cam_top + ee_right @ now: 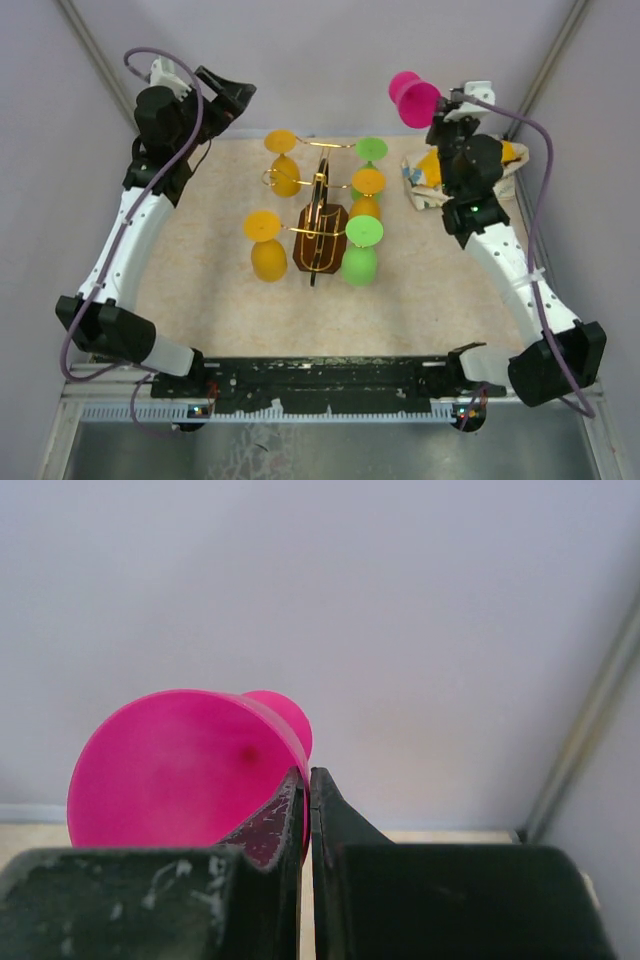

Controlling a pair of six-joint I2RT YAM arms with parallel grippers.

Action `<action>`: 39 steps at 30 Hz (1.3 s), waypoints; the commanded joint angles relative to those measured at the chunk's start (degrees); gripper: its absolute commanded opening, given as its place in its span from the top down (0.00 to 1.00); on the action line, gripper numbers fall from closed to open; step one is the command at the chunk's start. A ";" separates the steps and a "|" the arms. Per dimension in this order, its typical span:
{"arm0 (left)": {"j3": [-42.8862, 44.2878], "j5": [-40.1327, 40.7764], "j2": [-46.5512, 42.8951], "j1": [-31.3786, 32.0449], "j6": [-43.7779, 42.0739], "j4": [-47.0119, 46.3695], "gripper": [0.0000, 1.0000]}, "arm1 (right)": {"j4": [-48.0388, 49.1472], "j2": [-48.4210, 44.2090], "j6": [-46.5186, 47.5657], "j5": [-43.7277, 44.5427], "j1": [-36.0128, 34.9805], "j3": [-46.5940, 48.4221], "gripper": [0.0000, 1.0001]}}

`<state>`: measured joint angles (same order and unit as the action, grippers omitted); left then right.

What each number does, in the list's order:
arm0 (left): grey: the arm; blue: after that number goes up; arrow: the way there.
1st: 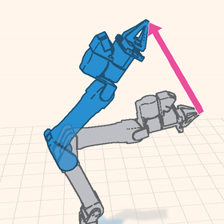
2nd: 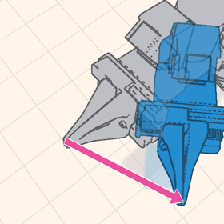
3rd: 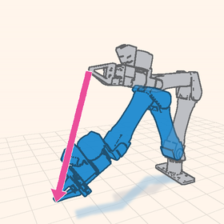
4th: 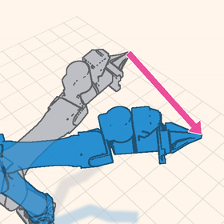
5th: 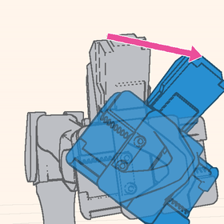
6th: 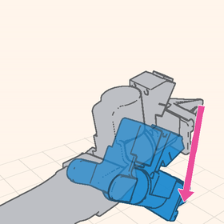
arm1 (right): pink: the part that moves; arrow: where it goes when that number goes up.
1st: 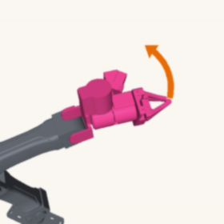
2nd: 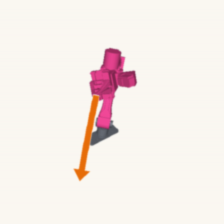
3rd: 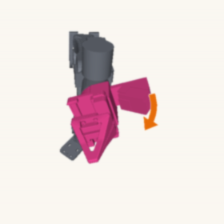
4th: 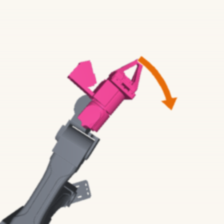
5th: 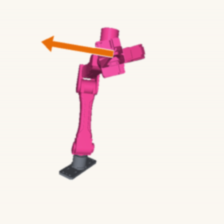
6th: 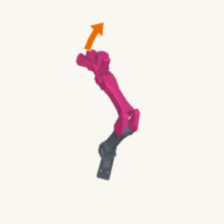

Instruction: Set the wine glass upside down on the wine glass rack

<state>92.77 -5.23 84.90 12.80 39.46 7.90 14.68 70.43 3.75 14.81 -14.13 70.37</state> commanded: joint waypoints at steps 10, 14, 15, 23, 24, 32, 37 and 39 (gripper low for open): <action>-12.11 0.27 -7.13 -0.84 36.34 -11.04 0.06 | 47.57 10.79 15.14 -2.73 -21.91 -5.11 1.00; -16.59 1.63 -9.38 -1.09 43.59 -14.50 0.06 | 53.59 15.02 18.14 -4.19 -26.81 -4.38 1.00; -17.31 1.51 -9.65 -1.17 44.67 -15.17 0.06 | 54.64 15.97 18.82 -4.56 -27.78 -4.18 1.00; -18.67 -1.02 -9.21 -1.28 47.29 -17.05 0.12 | 56.72 21.94 19.96 -6.91 -32.36 -0.74 1.00; -18.64 -1.29 -9.08 -1.28 47.29 -17.17 0.15 | 56.57 22.39 20.17 -7.32 -32.67 -0.15 1.00; -19.80 -2.19 -9.05 -1.29 47.01 -17.96 0.26 | 55.99 23.72 19.75 -8.98 -34.39 2.30 1.00; -20.16 -3.08 -8.91 -1.28 47.39 -18.81 0.29 | 54.49 26.43 19.28 -10.90 -35.06 3.73 1.00; -20.40 -3.37 -8.83 -1.28 47.68 -19.34 0.30 | 53.65 26.94 19.74 -11.89 -35.61 4.25 1.00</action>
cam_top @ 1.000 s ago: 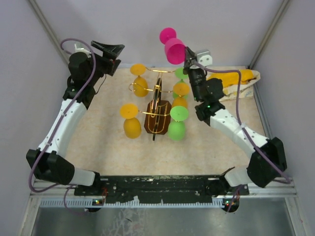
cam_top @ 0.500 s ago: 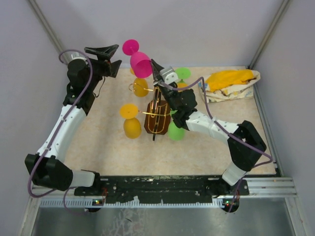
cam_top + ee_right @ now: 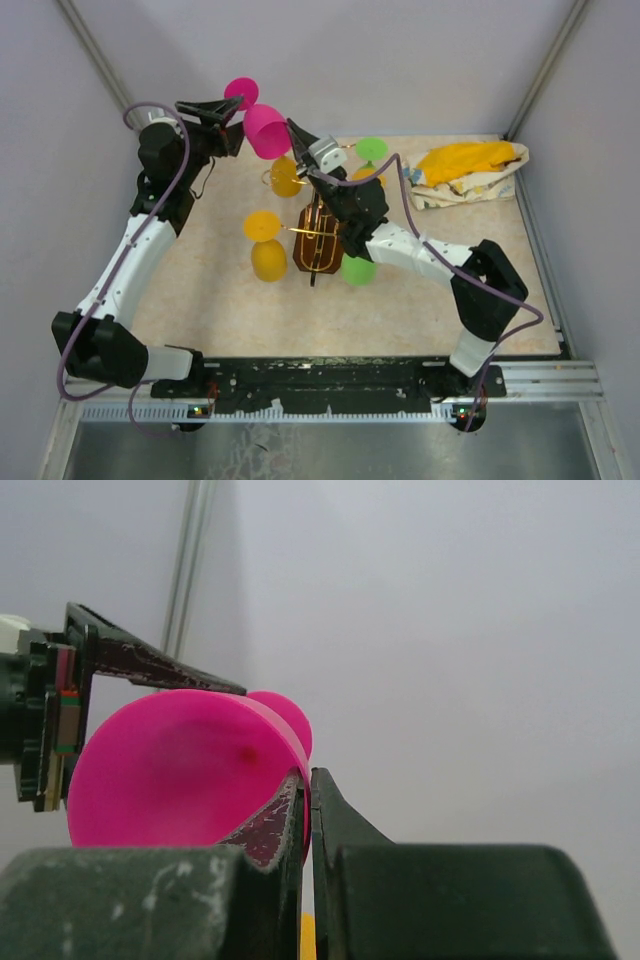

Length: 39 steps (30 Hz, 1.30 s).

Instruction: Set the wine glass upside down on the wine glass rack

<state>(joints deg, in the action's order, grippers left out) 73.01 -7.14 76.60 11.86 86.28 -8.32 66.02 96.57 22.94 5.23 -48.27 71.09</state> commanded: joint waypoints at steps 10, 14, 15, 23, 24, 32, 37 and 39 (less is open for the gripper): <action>-1.30 -1.57 -0.56 -0.34 1.13 -4.14 0.31 | 1.38 1.28 1.19 -4.25 -2.95 3.78 1.00; -1.54 -1.82 -0.47 -0.41 1.21 -4.74 0.39 | 1.54 0.88 1.49 -4.93 -3.15 3.17 1.00; -1.67 -1.78 -0.48 -0.40 1.24 -5.03 0.41 | 1.50 0.70 1.62 -4.97 -3.23 2.98 1.00; -1.81 -1.97 -0.44 -0.42 0.80 -5.90 0.63 | 1.53 -0.19 3.41 -4.35 -3.52 1.52 1.00; -1.74 -2.08 -0.33 -0.39 0.71 -5.98 0.65 | 1.56 -0.24 3.43 -4.36 -3.62 1.46 1.00; -1.78 -3.66 0.69 -0.47 -0.06 -9.04 0.76 | 1.79 -0.29 2.99 -5.32 -4.02 1.39 1.00; -1.74 -5.88 1.83 -0.43 -1.95 -13.53 0.83 | 2.17 -0.55 2.99 -5.42 -4.06 0.84 1.00; -1.72 -7.62 2.61 -0.50 -2.75 -16.39 0.86 | 2.27 -0.71 3.14 -5.42 -4.10 0.49 0.98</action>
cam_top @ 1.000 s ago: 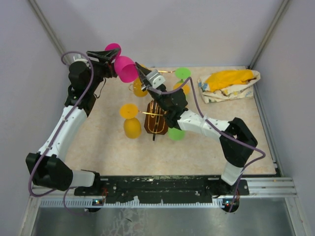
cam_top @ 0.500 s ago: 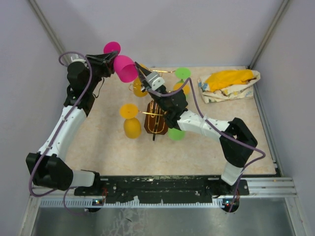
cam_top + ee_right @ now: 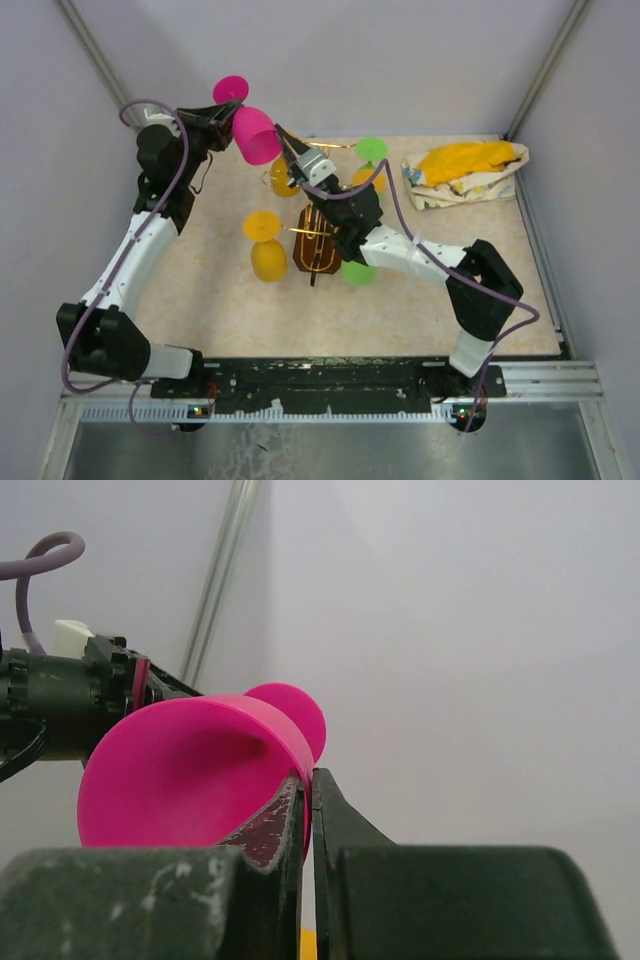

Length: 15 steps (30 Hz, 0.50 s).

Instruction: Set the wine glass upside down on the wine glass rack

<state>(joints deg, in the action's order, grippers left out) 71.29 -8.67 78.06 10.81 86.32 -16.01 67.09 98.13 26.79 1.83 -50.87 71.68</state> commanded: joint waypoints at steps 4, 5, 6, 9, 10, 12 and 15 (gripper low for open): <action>1.01 -10.70 3.30 0.53 -2.10 -12.73 0.93 | 1.44 -2.51 0.17 -1.38 -1.46 -0.87 0.95; 1.06 -11.43 3.62 0.53 -1.78 -13.14 0.95 | 1.58 -2.72 0.48 -1.08 -1.45 -1.13 0.92; 1.12 -11.69 3.82 0.53 -1.59 -13.39 0.96 | 1.70 -2.83 0.92 -0.75 -1.46 -1.37 0.89; 0.72 -11.13 3.46 0.51 -2.04 -13.52 0.97 | 1.54 -2.96 2.07 0.36 -1.48 -2.00 0.82; 0.60 -10.72 3.15 0.41 -2.71 -13.52 0.97 | 1.40 -3.01 2.41 0.78 -1.48 -2.26 0.78; 0.73 -9.92 2.53 0.04 -4.36 -13.47 0.99 | 1.04 -5.02 2.99 1.49 -1.48 -2.58 0.74; 1.15 -8.78 1.54 -1.15 -7.78 -12.40 1.00 | -0.77 -6.09 3.58 2.99 -1.40 -2.92 0.70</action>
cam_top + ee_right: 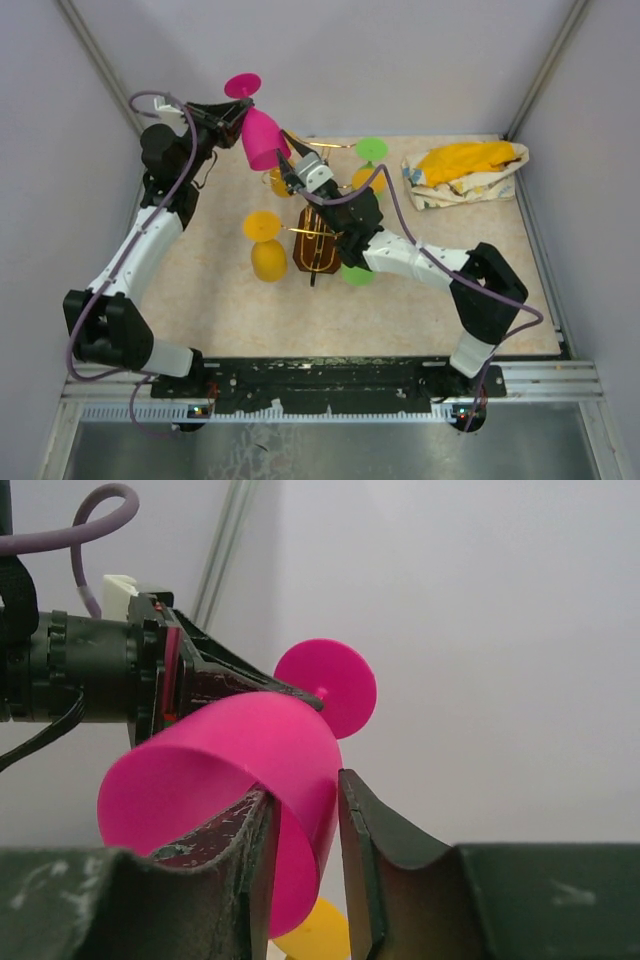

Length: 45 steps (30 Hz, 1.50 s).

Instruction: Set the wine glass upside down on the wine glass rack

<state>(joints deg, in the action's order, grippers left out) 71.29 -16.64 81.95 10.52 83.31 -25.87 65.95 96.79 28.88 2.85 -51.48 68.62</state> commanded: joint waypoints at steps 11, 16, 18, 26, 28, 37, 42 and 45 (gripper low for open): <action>0.34 4.75 -5.94 -6.55 -18.44 -1.42 1.00 | -8.30 -7.39 3.33 5.64 -0.81 0.92 0.50; -0.74 5.29 -6.66 -8.99 -22.02 -4.66 1.00 | -14.11 -8.85 3.56 6.31 -0.81 1.24 0.41; -0.99 5.39 -7.07 -9.82 -24.36 -6.13 1.00 | -16.20 -9.85 3.66 6.73 -0.83 1.00 0.37; -3.68 2.09 -11.06 -10.25 -52.21 -8.36 1.00 | -30.93 -13.32 -0.34 14.78 0.06 8.15 0.27; -6.12 0.43 -12.54 -10.18 -58.85 -8.05 1.00 | -35.79 -13.24 -2.20 16.38 0.81 11.49 0.26; -17.56 -2.01 -17.81 -10.20 -69.53 -9.11 1.00 | -41.18 -13.54 -4.55 19.81 3.56 15.08 0.24; -22.56 -5.31 -18.96 -10.18 -69.80 -10.26 1.00 | -41.87 -14.27 -4.69 20.39 4.72 14.21 0.24; -24.07 -12.19 -18.35 -10.20 -70.53 -10.51 1.00 | -41.91 -14.84 -4.88 20.33 5.32 13.26 0.23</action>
<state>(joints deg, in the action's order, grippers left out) 48.56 -20.29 64.47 0.58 15.29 -32.86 23.68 84.99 24.80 22.06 -46.92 81.12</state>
